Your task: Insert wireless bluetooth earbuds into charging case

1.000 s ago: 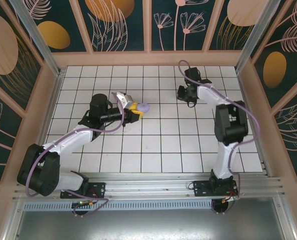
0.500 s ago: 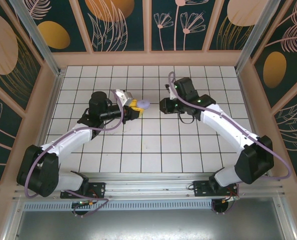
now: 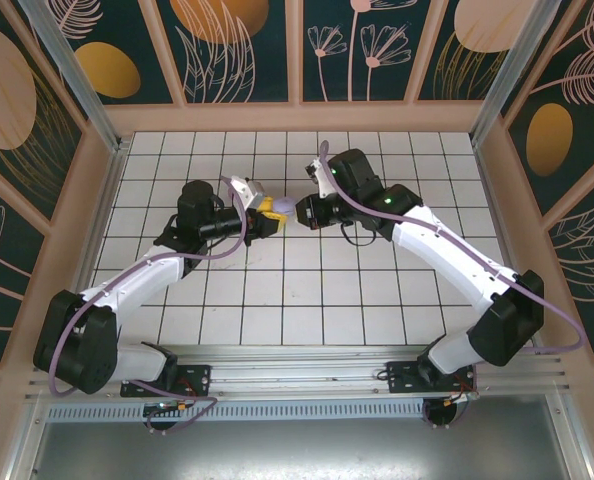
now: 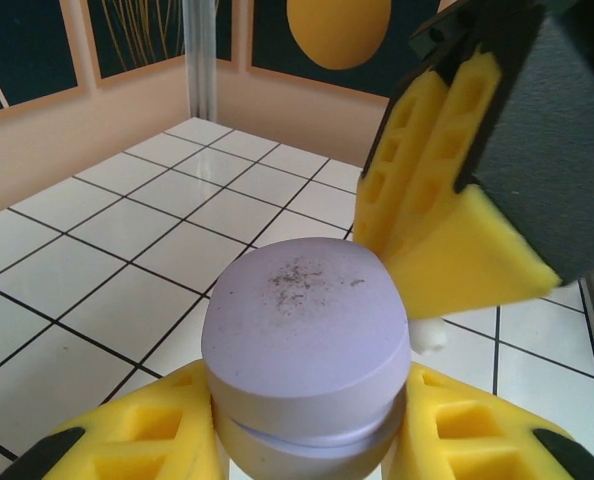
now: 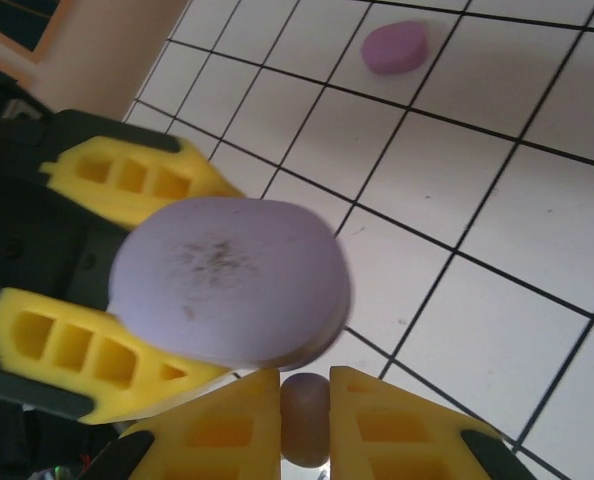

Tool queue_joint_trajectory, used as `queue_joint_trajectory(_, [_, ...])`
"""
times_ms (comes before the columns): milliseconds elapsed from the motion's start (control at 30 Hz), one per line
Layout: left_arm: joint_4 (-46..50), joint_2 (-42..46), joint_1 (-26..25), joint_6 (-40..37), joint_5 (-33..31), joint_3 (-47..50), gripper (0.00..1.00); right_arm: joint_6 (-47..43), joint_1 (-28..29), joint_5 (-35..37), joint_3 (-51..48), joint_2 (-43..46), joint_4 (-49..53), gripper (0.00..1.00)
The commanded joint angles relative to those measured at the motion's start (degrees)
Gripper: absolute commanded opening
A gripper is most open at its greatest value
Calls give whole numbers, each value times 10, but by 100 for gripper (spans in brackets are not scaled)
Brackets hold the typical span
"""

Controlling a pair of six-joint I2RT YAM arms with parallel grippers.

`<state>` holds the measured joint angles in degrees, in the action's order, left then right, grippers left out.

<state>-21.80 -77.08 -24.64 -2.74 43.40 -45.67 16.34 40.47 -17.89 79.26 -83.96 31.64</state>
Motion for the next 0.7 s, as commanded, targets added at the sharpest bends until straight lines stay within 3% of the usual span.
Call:
queue_joint_trajectory(0, [1, 5, 0, -2, 5, -18, 0, -10, 6, -26, 25, -11, -4, 14])
queue_joint_trajectory(667, [-3, 16, -1, -6, 20, -3, 0, -31, 2, 42, 105, -70, 17, 14])
